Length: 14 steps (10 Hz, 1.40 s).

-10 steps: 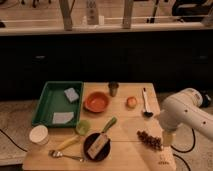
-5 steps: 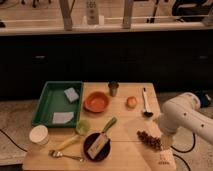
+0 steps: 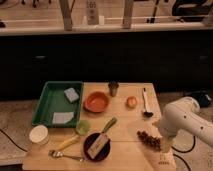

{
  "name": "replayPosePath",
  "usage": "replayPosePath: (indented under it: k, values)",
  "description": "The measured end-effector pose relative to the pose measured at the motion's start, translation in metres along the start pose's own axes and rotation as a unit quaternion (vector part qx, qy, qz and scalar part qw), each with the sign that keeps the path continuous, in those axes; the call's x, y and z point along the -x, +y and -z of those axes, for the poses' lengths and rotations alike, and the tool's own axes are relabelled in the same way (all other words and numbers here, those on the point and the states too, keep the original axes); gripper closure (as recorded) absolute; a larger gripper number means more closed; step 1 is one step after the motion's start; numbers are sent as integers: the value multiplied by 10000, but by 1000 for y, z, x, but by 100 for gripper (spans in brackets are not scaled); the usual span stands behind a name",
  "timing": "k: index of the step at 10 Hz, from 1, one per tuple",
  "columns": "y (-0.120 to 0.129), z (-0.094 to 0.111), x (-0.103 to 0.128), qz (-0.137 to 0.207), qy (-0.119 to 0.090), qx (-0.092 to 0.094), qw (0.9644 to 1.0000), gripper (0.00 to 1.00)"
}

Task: Place grapes in red bowl

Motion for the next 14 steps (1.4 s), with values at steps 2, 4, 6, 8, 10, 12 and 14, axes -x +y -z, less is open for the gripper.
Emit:
replayPosePath:
  k: [2, 4, 6, 8, 10, 12, 14]
  values:
    - [3, -14, 4, -7, -114, 51, 9999, 20]
    - [6, -21, 6, -24, -189, 80, 9998, 20]
    - [10, -32, 8, -93, -262, 111, 9996, 20]
    - [11, -41, 9, -167, -317, 134, 9993, 20]
    - [11, -44, 12, -203, -359, 157, 9990, 20]
    - [11, -48, 13, -249, -382, 182, 9988, 20]
    - [11, -50, 14, -278, -398, 197, 9986, 26]
